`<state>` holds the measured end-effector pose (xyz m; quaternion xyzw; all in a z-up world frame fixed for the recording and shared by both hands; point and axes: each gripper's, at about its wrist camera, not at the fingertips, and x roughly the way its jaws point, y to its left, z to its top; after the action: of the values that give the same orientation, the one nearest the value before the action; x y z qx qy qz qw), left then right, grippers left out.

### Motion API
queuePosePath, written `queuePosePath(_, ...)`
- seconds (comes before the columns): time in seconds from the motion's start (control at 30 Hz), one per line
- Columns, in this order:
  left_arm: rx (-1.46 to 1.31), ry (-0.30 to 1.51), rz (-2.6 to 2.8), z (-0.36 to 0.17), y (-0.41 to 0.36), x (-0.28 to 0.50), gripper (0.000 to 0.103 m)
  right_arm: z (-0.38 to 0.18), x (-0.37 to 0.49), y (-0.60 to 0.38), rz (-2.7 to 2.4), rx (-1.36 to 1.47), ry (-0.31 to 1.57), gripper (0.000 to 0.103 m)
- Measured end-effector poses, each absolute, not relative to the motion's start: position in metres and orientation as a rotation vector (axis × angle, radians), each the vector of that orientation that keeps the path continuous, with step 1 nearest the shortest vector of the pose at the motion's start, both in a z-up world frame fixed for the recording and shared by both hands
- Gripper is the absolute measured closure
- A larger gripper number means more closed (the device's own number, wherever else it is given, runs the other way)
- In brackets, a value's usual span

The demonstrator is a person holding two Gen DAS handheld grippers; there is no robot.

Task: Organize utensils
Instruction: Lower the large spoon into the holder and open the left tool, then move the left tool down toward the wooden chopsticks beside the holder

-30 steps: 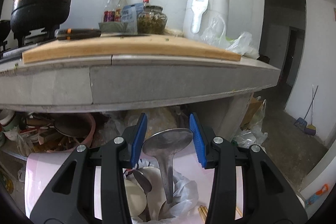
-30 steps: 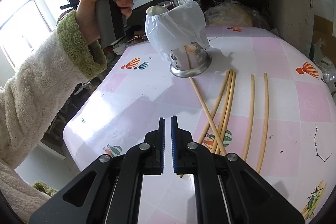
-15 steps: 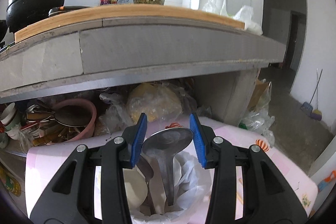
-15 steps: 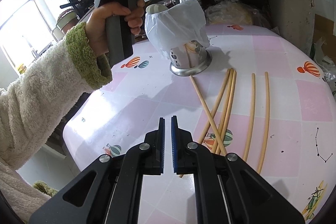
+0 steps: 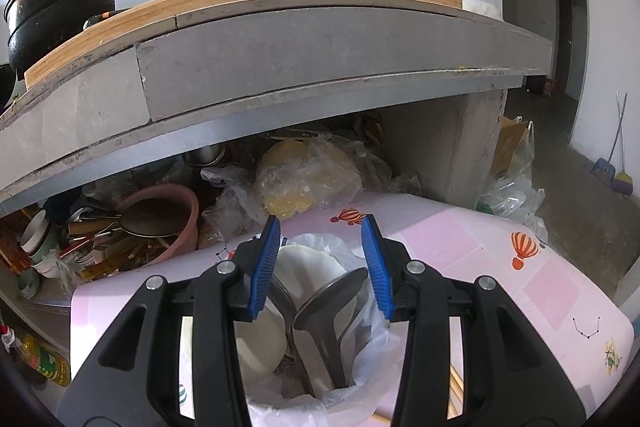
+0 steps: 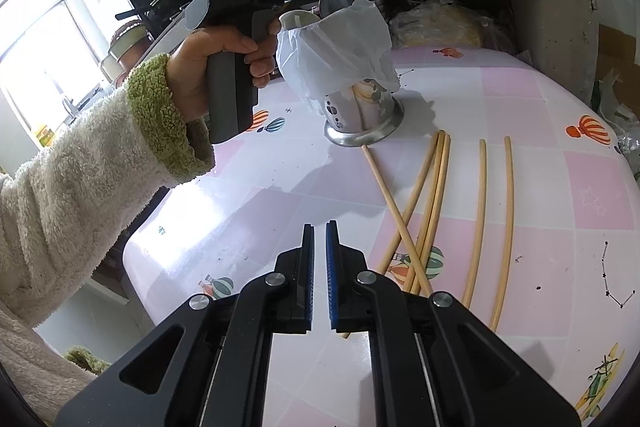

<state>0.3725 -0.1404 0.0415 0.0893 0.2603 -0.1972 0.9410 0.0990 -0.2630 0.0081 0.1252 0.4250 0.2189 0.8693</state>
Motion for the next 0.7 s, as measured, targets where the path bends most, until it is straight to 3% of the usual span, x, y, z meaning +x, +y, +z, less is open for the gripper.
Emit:
queuePosePath(0.07, 0.174, 0.529, -0.400, 0.044, -0.139, 0.371, 0.061, 0.008, 0.099, -0.264, 0.456, 0.265, 0.889, 0.096)
queuePosePath(0.17, 0.132, 0.534, -0.399, 0.054, -0.128, 0.367, 0.045, 0.007, 0.098, -0.266, 0.447, 0.270, 0.895, 0.096)
queuePosePath(0.23, 0.091, 0.527, -0.400, 0.063, -0.115, 0.358, 0.041, 0.005, 0.097, -0.268, 0.440, 0.269, 0.904, 0.096)
queuePosePath(0.3, 0.076, 0.527, -0.395, 0.069, -0.105, 0.349, 0.033, 0.004, 0.095, -0.270, 0.430, 0.266, 0.908, 0.086)
queuePosePath(0.37, 0.058, 0.522, -0.392, 0.076, -0.092, 0.333, 0.030, 0.004, 0.092, -0.270, 0.418, 0.258, 0.905, 0.070)
queuePosePath(0.47, 0.064, 0.523, -0.371, 0.078, -0.078, 0.307, 0.022, 0.004, 0.087, -0.271, 0.400, 0.245, 0.903, 0.058)
queuePosePath(0.7, 0.033, 0.622, -0.355, 0.053, -0.048, 0.252, 0.015, 0.000, 0.077, -0.273, 0.359, 0.238, 0.924, 0.045)
